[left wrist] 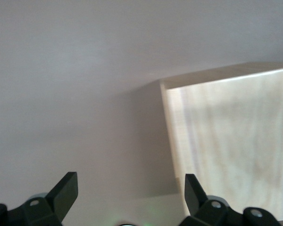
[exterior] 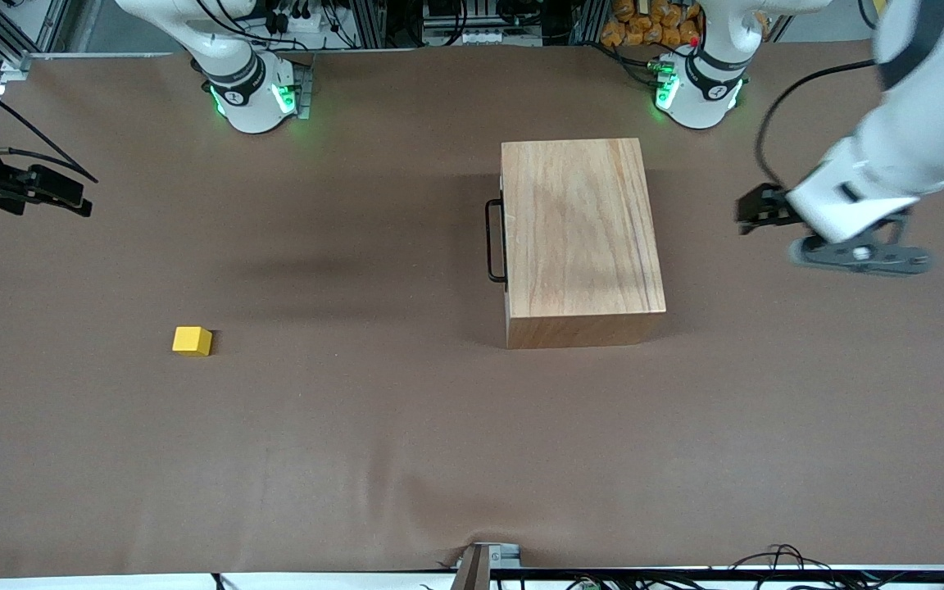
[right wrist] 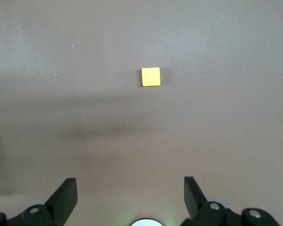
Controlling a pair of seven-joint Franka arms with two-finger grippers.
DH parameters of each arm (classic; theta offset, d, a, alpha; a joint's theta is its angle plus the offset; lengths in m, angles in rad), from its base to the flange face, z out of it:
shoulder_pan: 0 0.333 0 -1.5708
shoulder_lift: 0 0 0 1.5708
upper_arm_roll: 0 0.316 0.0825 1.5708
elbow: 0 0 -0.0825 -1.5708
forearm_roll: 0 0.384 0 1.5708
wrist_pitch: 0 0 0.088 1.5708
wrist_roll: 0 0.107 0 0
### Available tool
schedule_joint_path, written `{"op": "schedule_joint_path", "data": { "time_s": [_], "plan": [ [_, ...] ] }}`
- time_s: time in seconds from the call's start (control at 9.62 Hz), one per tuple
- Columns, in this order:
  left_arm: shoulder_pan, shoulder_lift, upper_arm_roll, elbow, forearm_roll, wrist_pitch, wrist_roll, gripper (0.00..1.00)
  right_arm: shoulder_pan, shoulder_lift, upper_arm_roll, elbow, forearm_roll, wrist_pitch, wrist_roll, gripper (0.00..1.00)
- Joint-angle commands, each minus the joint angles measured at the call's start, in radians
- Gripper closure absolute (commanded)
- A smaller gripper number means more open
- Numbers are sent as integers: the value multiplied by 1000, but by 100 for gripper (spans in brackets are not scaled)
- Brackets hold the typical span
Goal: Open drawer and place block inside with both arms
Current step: 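Reach the left gripper to the drawer handle while the right gripper moves out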
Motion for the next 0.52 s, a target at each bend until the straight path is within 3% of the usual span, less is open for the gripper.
{"op": "schedule_joint_path", "data": {
  "time_s": [0.0,0.21,0.42],
  "plan": [
    [-161,133,12,105,4,55,-160,0,3,-112,0,-152,10,98,6,0],
    [-313,238,30,181,79,145,-414,0,3,-125,15,-177,10,111,6,0],
    [-422,360,44,287,89,145,-466,0,3,-126,19,-185,10,111,9,0]
  ]
}}
